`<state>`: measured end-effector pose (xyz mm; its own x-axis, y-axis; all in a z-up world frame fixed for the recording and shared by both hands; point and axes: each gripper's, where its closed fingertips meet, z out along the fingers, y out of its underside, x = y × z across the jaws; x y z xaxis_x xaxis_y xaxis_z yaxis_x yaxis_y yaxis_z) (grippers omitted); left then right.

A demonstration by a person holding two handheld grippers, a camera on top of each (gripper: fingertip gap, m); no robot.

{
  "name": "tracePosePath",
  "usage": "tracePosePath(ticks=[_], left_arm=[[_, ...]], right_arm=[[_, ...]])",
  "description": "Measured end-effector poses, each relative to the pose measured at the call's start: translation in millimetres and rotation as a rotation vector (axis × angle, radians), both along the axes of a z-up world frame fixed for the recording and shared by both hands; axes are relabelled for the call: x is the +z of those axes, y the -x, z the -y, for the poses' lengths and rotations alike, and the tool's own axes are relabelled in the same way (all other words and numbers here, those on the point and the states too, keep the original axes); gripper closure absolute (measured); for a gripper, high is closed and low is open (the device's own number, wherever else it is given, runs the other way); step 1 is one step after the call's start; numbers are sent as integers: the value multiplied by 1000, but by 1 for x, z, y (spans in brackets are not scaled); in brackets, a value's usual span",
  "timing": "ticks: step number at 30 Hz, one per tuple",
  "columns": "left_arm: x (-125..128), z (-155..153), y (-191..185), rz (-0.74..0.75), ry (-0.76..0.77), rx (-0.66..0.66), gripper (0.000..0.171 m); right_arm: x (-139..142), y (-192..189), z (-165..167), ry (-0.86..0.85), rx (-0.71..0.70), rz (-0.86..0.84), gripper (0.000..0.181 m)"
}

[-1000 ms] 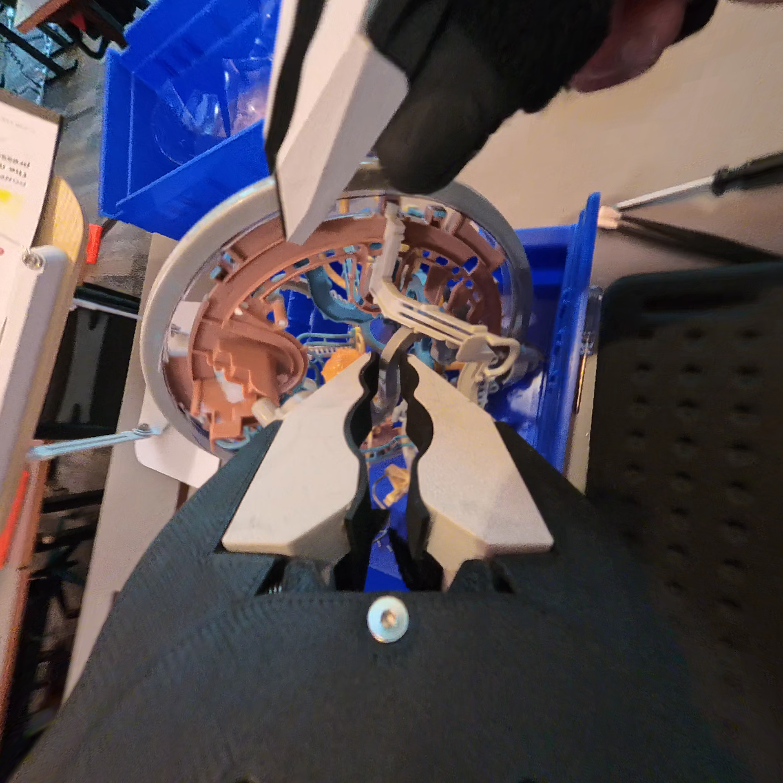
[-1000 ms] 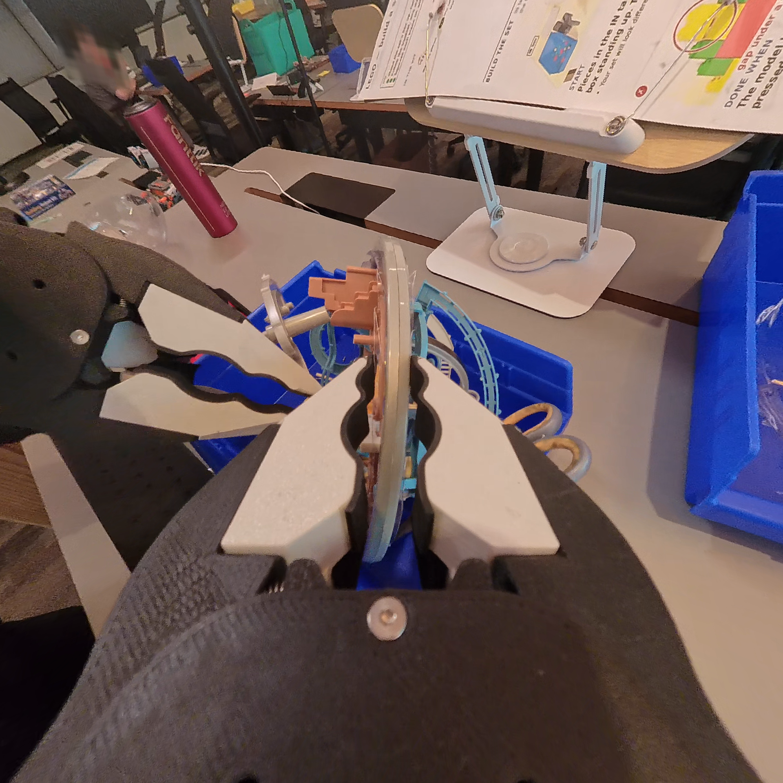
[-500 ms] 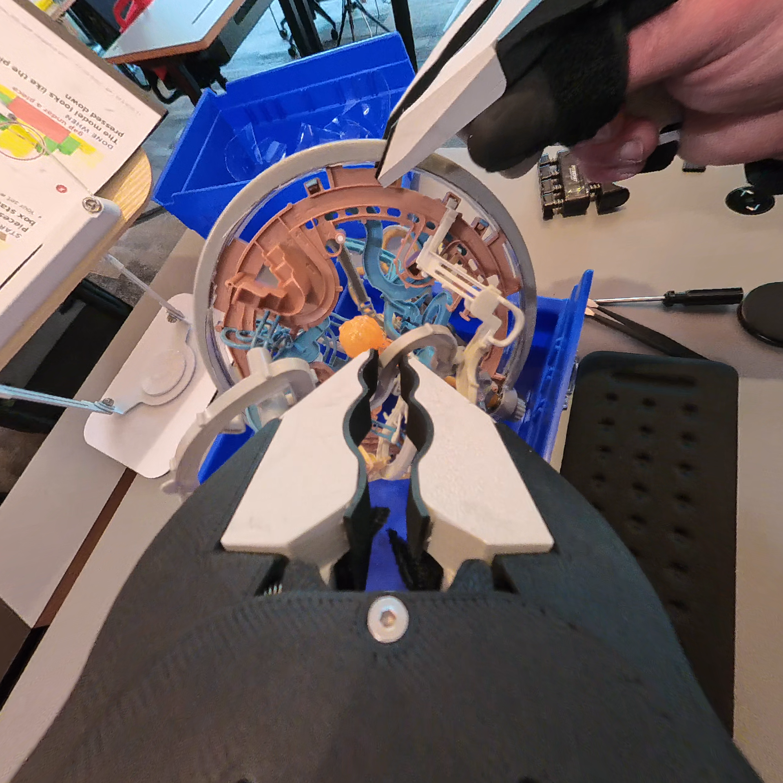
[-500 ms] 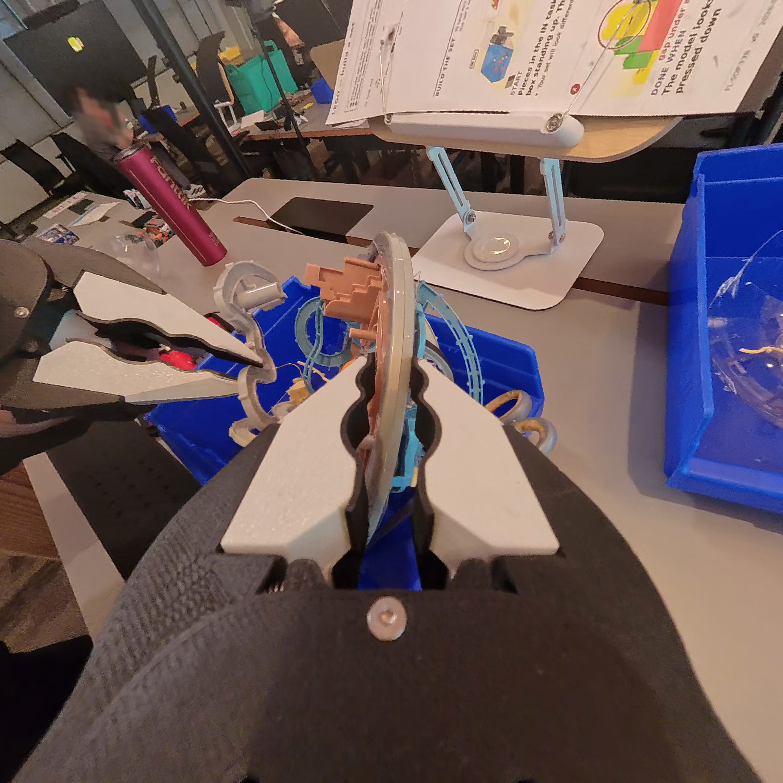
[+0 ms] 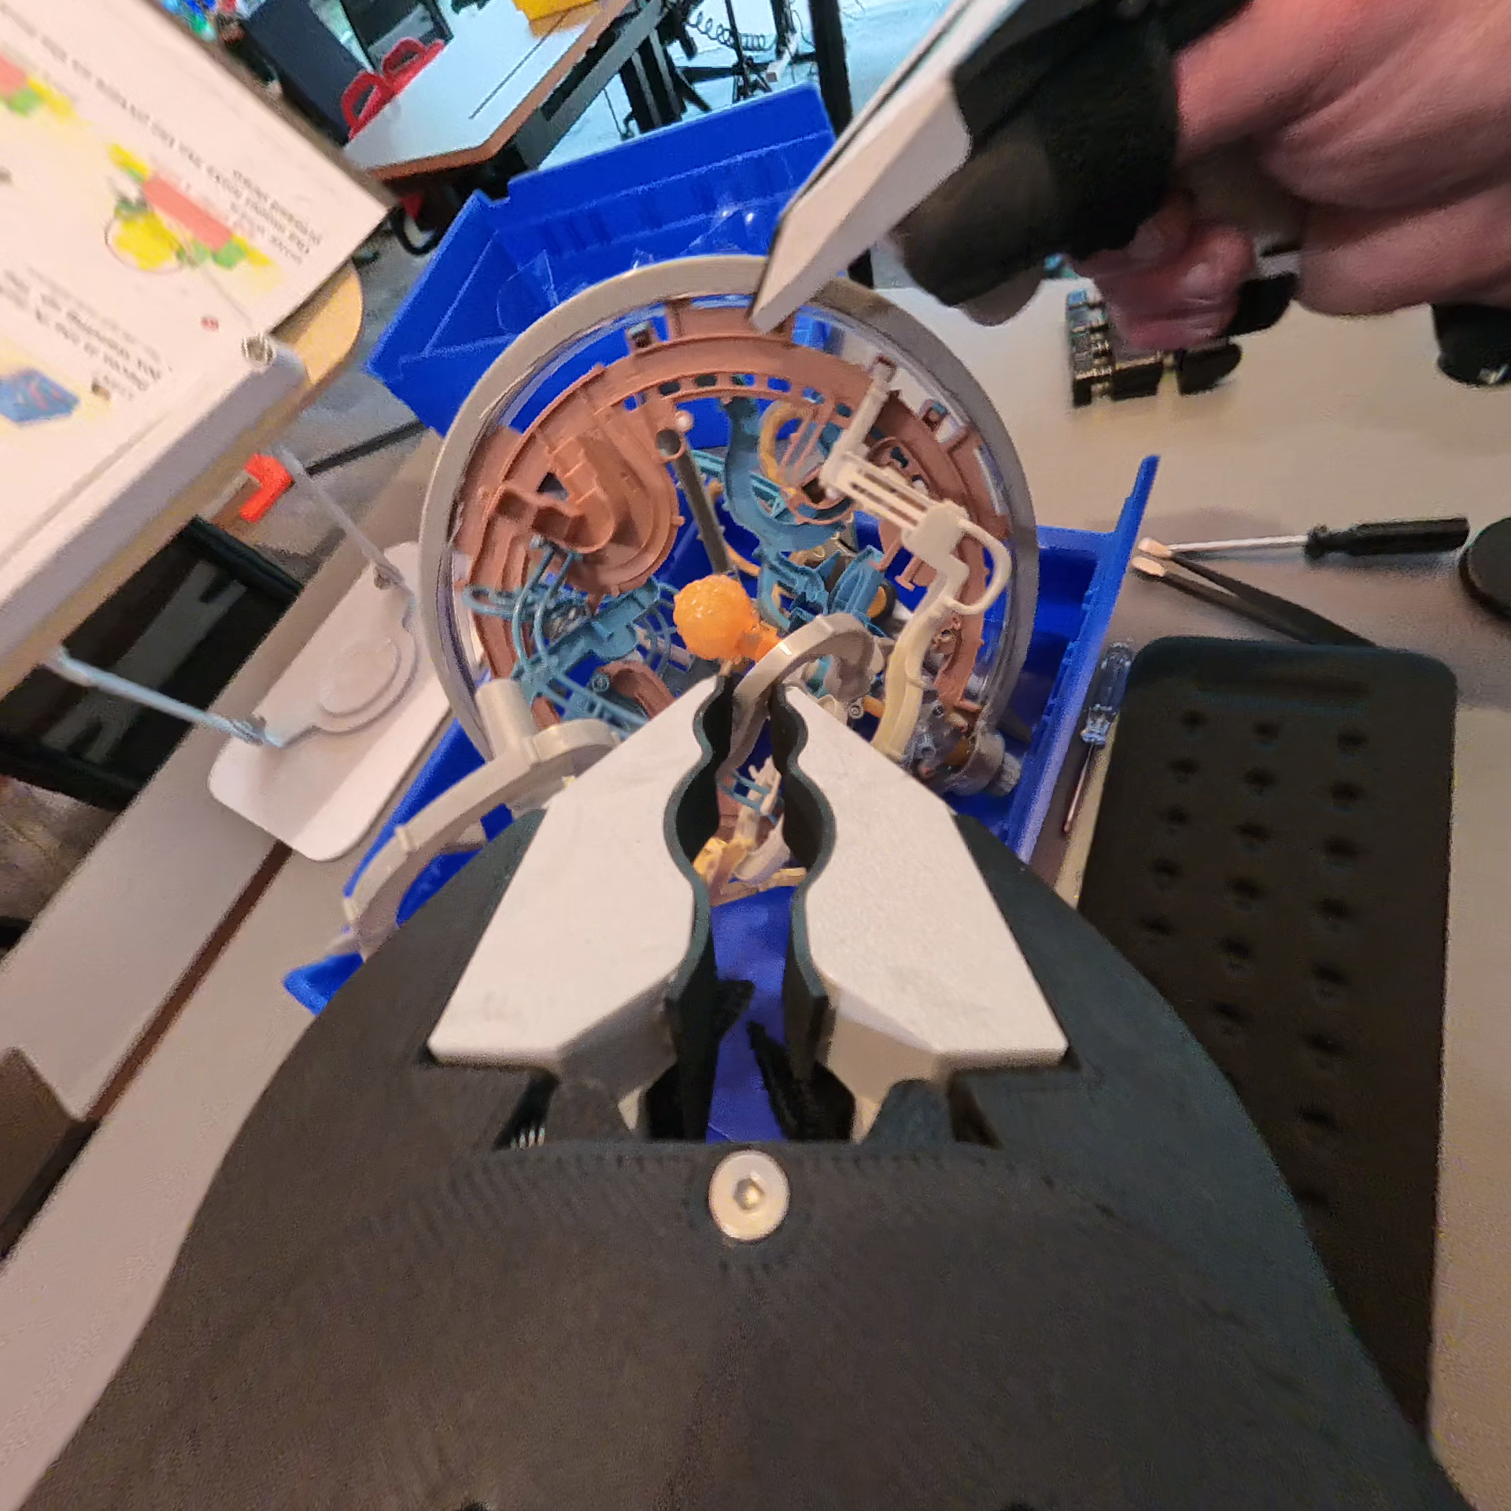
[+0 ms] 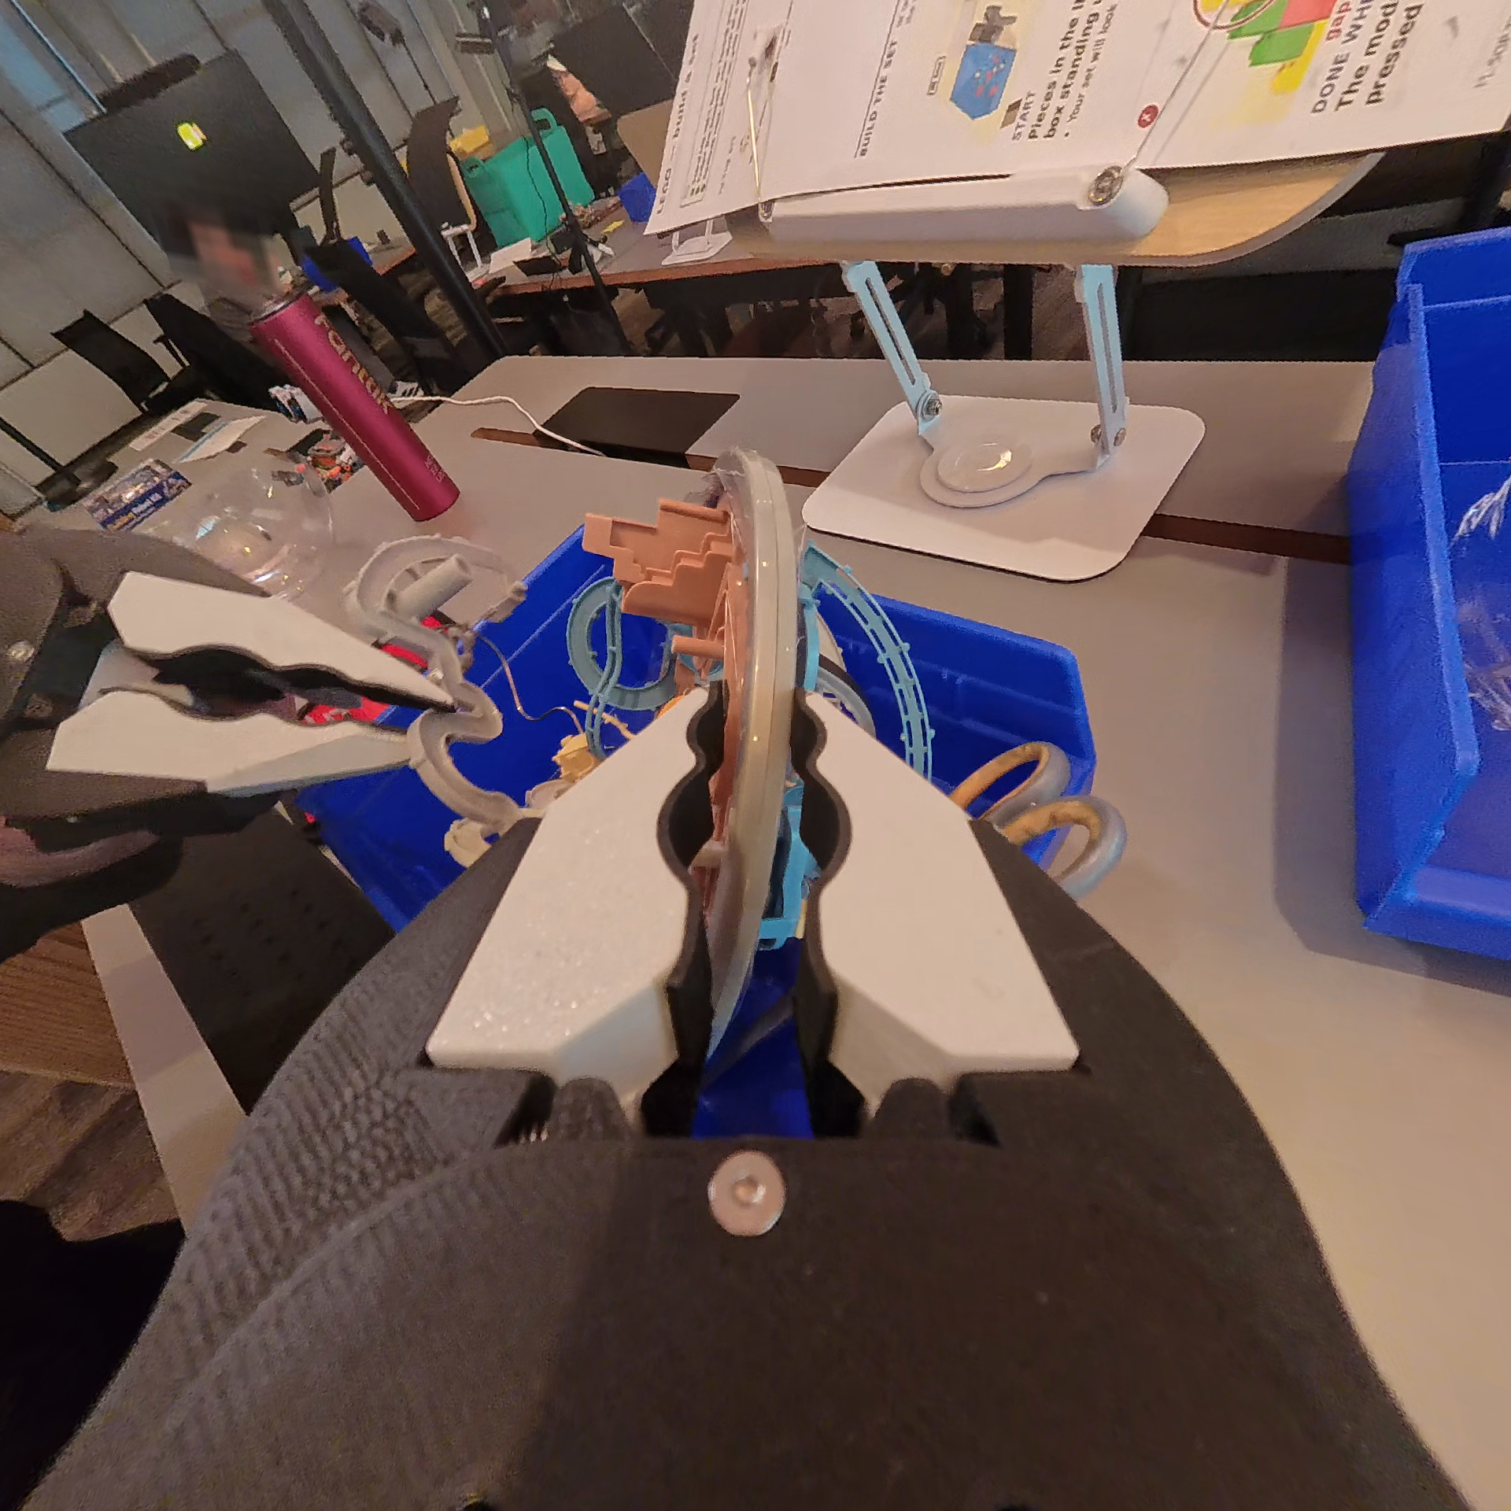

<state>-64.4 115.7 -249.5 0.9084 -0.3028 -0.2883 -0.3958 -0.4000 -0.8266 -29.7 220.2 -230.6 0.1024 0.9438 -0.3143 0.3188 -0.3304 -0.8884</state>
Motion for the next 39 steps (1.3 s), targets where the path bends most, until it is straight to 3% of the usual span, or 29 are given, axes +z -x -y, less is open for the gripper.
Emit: tracePosePath(ticks=[6,15,19,25,26,31,39], left_arm=[[-10,6,21,156,5,83,164],[-8,9,25,252,-20,54,164],[-9,12,21,227,-41,47,164],[-4,4,-17,26,-7,-39,161],[1,2,-16,40,-14,-33,171],[6,12,4,91,-15,29,160],[-7,21,23,123,102,182,130]], right_arm=[[-3,-3,21,-95,2,22,167],[-16,-18,20,-4,-28,6,166],[-19,-19,19,45,-41,-14,167],[-26,-20,22,99,-6,-10,167],[-28,-22,19,115,-18,-3,166],[-24,-25,20,118,75,18,164],[-6,-37,29,24,171,47,131]])
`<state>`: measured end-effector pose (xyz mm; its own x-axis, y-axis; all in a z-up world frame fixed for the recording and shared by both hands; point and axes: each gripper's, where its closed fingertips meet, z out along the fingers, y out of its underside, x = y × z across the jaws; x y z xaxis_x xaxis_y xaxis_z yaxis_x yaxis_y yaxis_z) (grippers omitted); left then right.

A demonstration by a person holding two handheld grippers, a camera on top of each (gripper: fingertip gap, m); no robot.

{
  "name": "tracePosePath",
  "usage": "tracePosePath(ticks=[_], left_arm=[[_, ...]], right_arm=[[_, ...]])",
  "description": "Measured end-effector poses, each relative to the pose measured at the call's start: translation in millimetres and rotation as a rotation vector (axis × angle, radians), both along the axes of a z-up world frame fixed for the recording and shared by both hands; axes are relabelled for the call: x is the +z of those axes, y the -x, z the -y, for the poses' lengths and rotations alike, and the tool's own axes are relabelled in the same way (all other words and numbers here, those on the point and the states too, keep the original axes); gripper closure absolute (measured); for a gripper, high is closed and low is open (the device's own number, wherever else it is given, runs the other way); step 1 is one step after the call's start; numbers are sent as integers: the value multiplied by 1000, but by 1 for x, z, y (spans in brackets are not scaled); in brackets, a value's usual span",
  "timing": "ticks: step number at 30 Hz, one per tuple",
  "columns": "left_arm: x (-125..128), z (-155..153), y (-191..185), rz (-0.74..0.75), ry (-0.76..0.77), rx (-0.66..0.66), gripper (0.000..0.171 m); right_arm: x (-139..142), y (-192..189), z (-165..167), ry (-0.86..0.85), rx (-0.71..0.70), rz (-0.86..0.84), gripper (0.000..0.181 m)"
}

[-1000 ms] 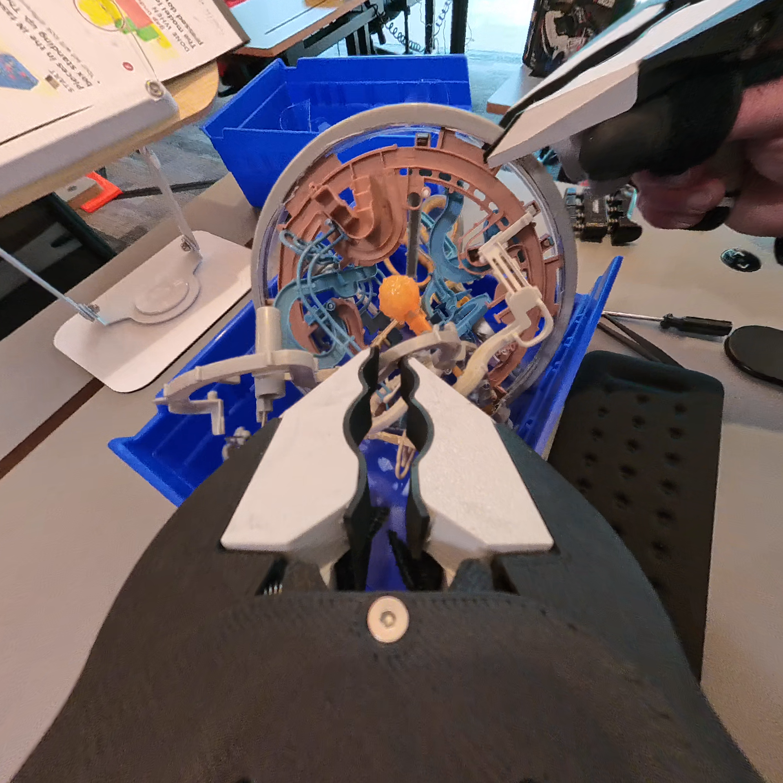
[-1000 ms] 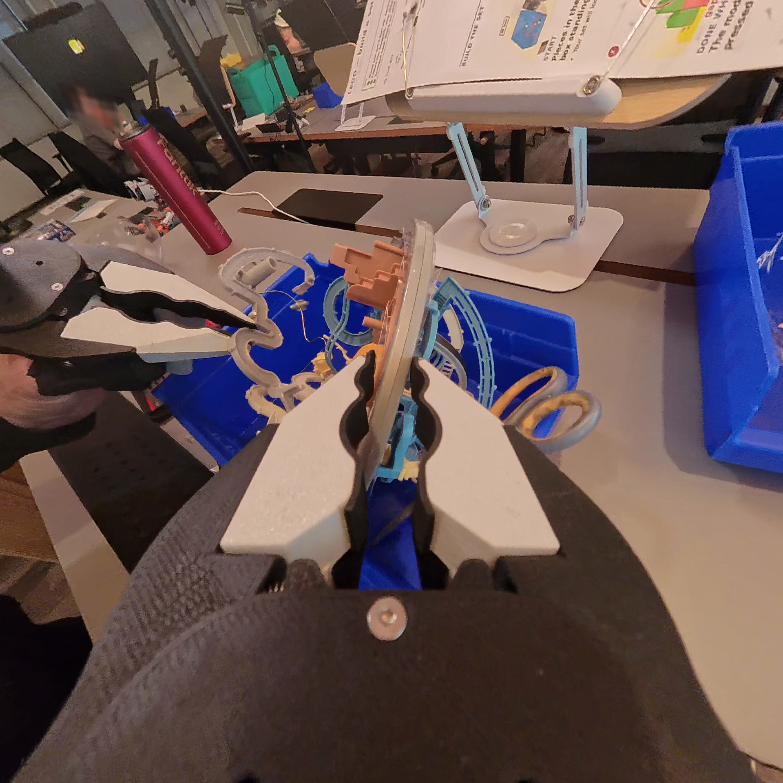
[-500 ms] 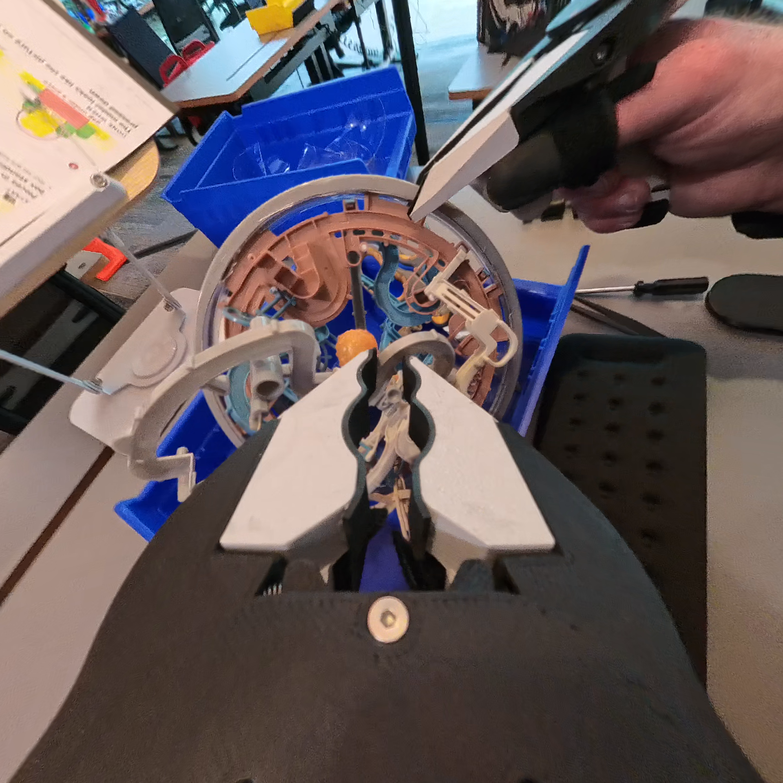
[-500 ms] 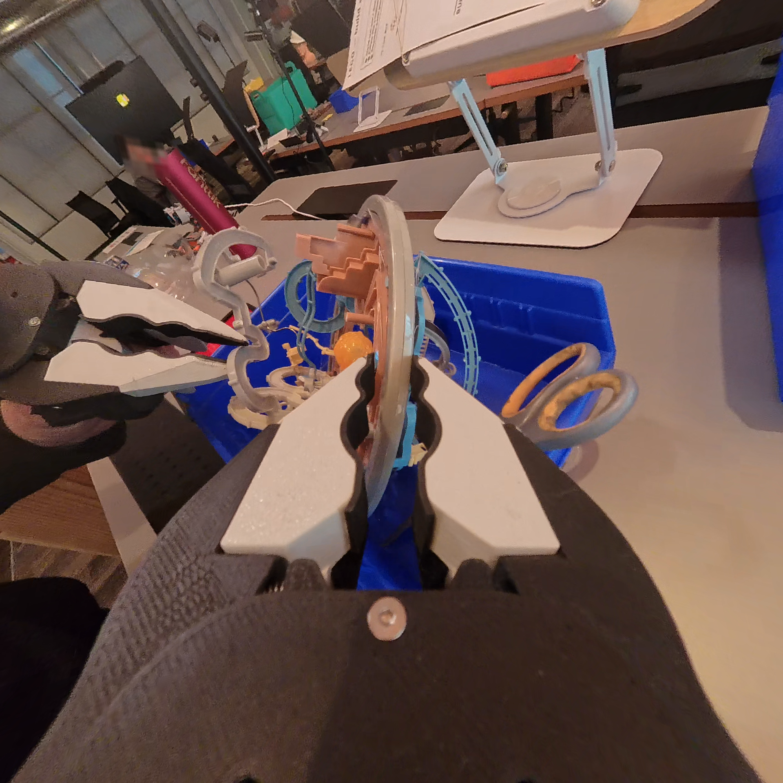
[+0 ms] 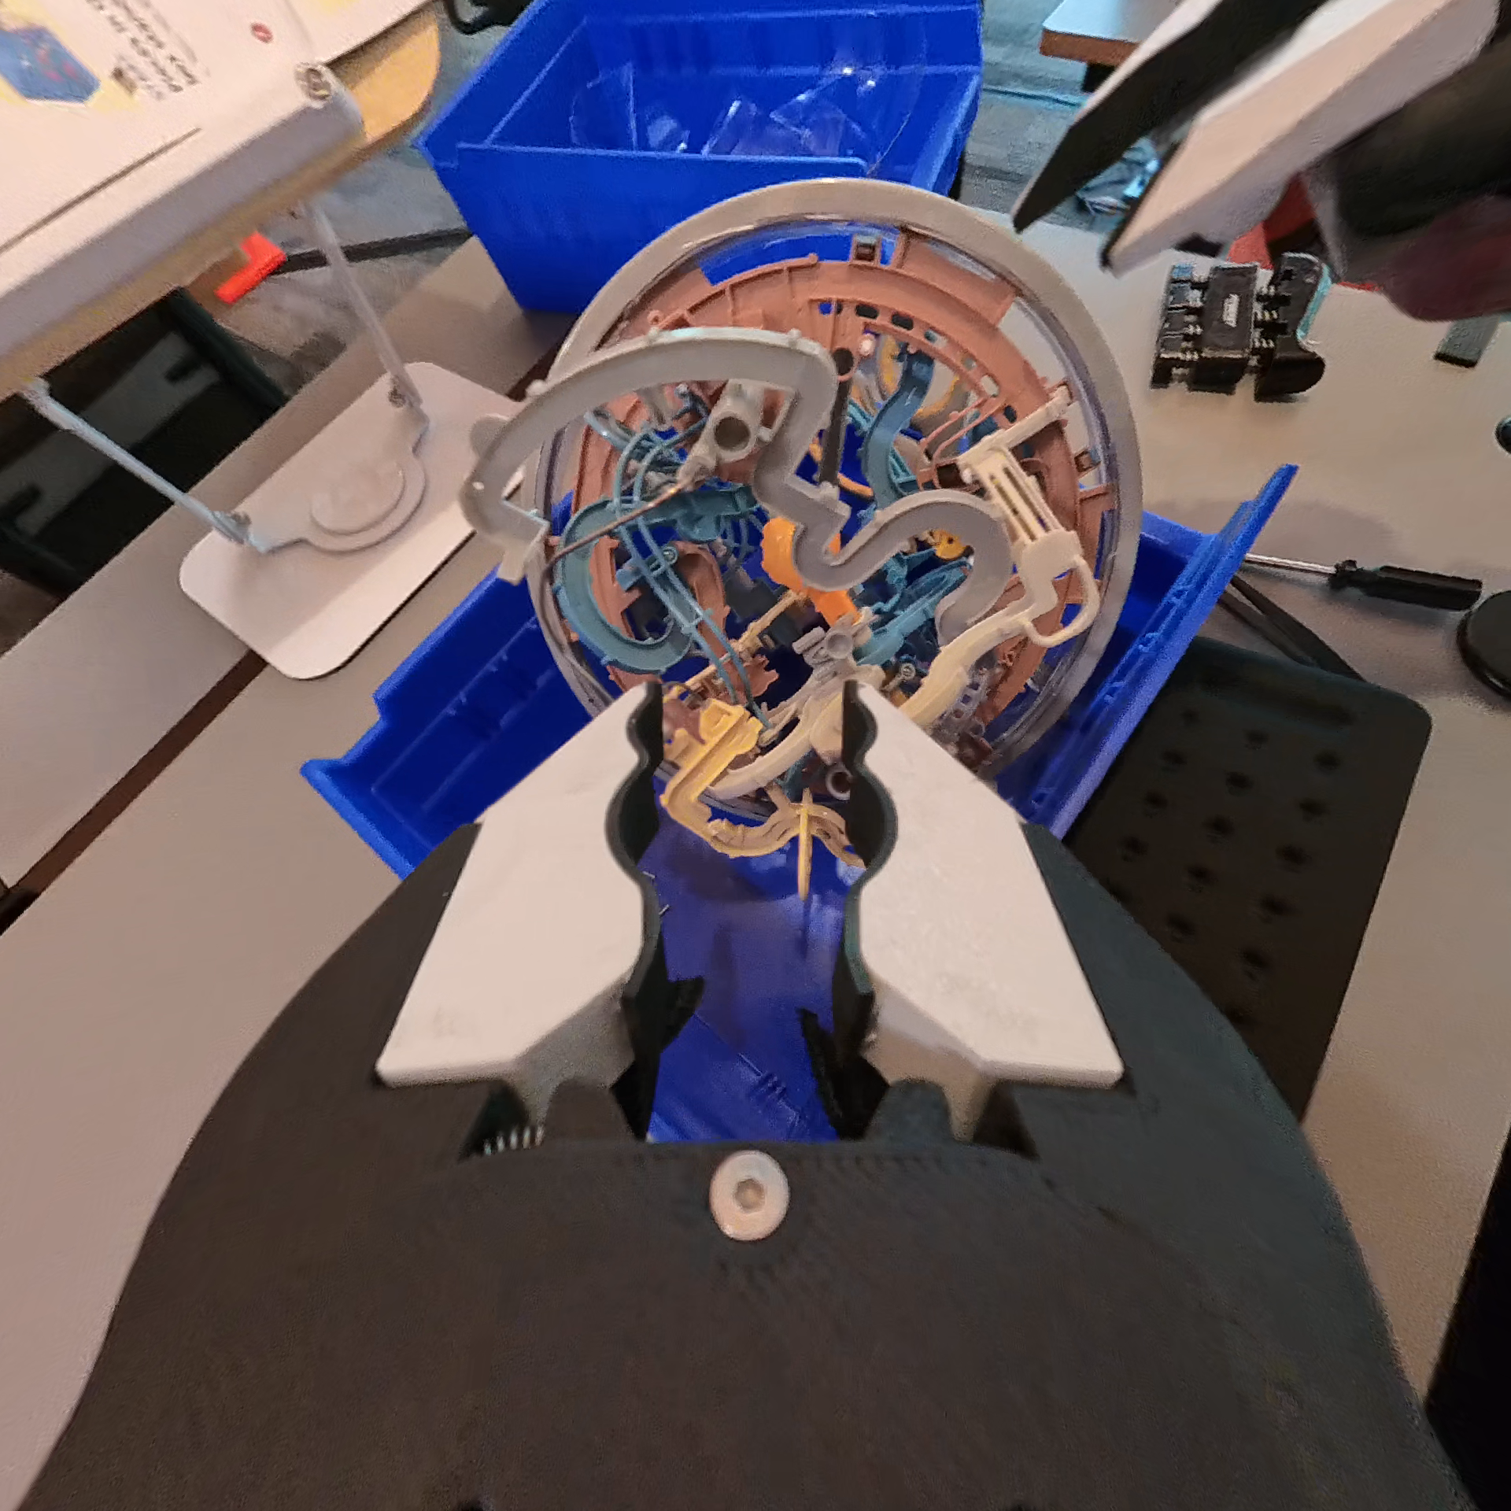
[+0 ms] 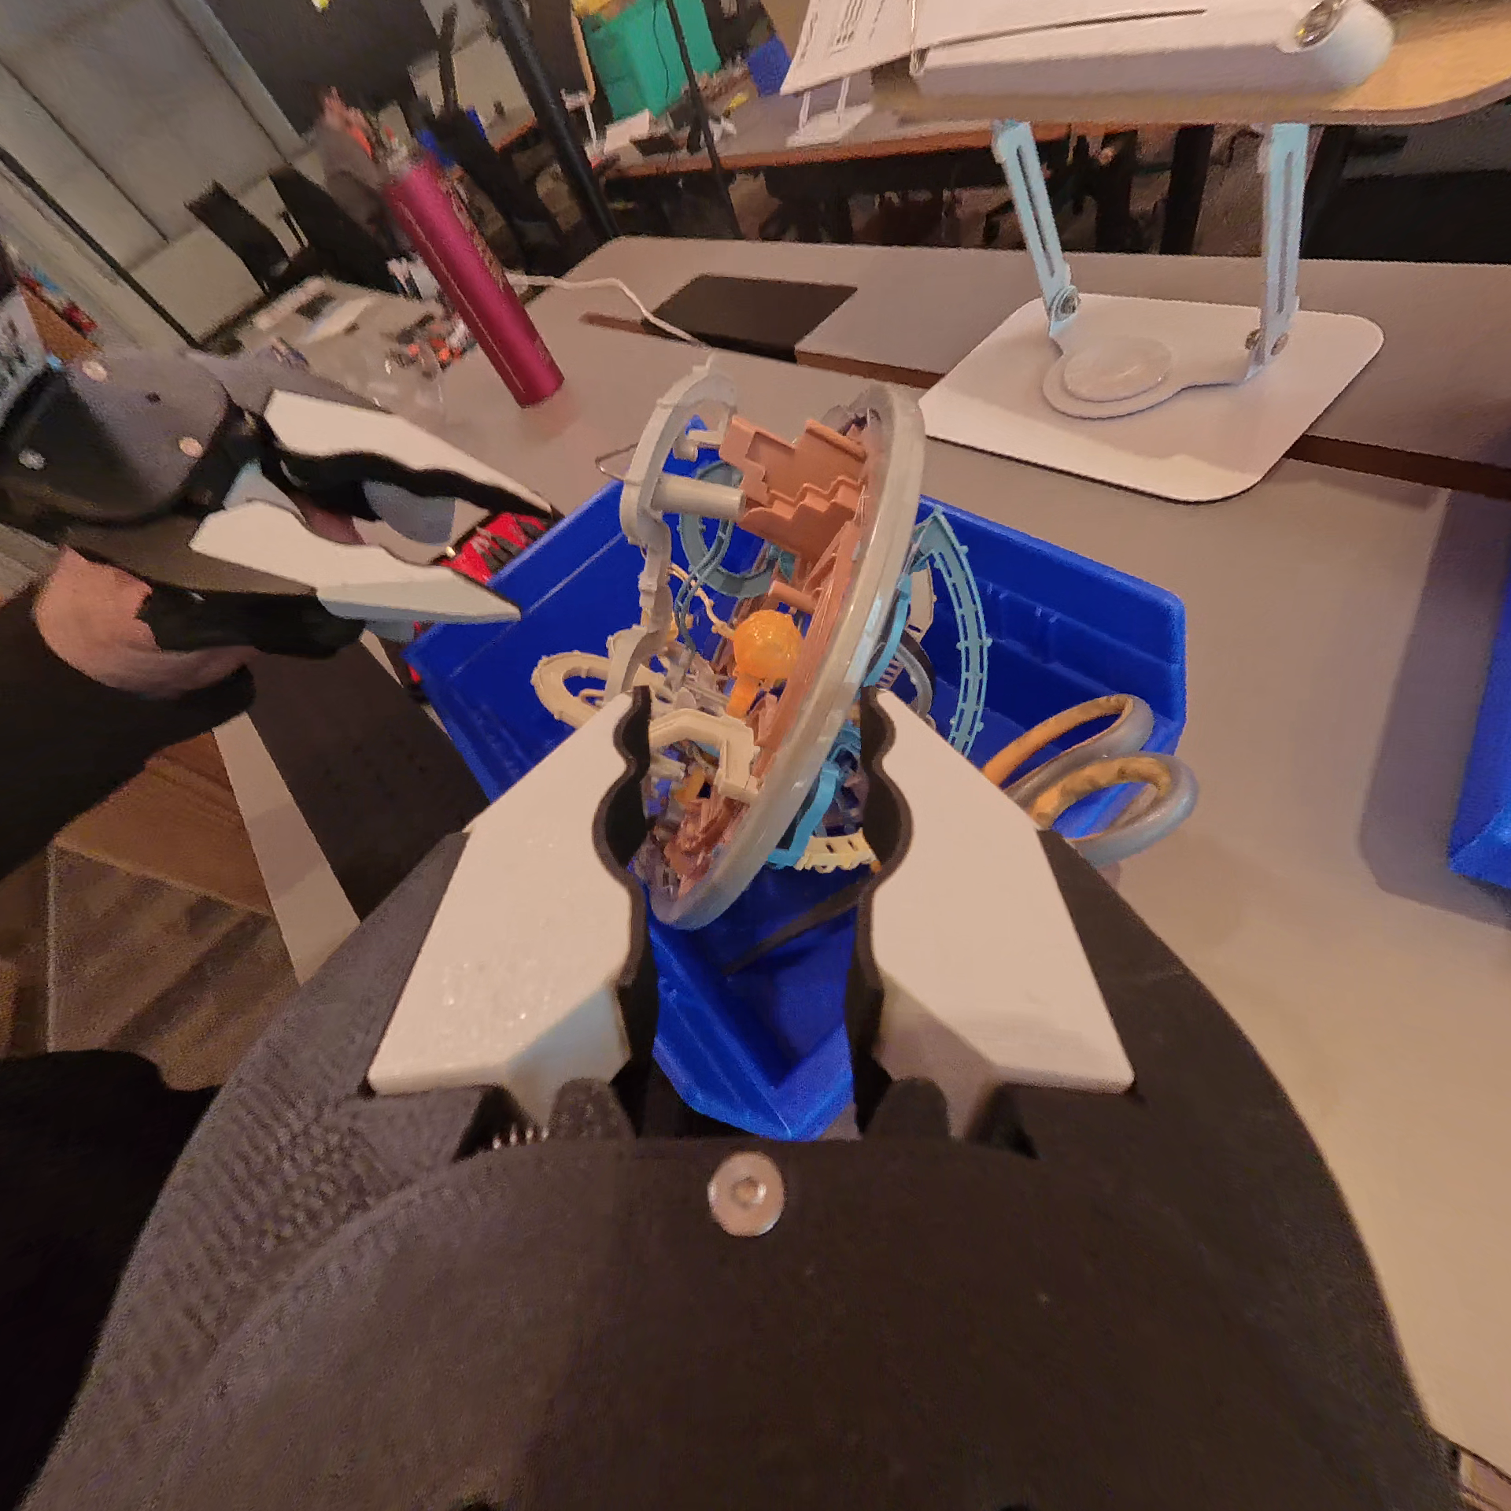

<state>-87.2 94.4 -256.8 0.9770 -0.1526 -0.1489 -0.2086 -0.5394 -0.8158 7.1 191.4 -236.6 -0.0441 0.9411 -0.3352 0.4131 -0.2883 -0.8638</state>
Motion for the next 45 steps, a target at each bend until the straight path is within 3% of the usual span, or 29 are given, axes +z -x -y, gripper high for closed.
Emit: tracePosePath(ticks=[2,5,9,12,13,17,19,20,21,26,34,39,45], left_arm=[[4,0,9,-19,3,37,125],[8,-10,31,-8,56,97,103],[-7,-24,38,176,233,76,96],[-19,-30,35,242,327,39,97],[-23,-31,33,230,340,26,99],[-42,-28,12,185,450,-89,141],[-39,-33,7,206,416,-117,147],[-34,-36,7,213,385,-113,163],[-32,-36,8,205,373,-122,167],[-31,-29,17,219,379,-129,168],[13,-15,35,213,446,-184,168],[24,-11,46,256,636,-247,168],[29,-18,42,187,840,-324,168]], right_arm=[[-4,3,-1,-35,2,60,123],[-16,9,1,-33,27,145,121],[-36,13,8,36,80,194,155],[-41,12,6,124,91,179,163],[-41,11,6,172,97,175,164],[-50,7,-4,343,122,167,167],[-54,7,-11,415,129,148,167],[-58,6,-14,435,120,155,166],[-61,5,-12,451,139,162,167],[-56,13,-2,447,161,157,167],[-25,29,19,572,237,129,167],[-12,27,44,665,304,138,167],[-16,17,75,715,384,174,169]])
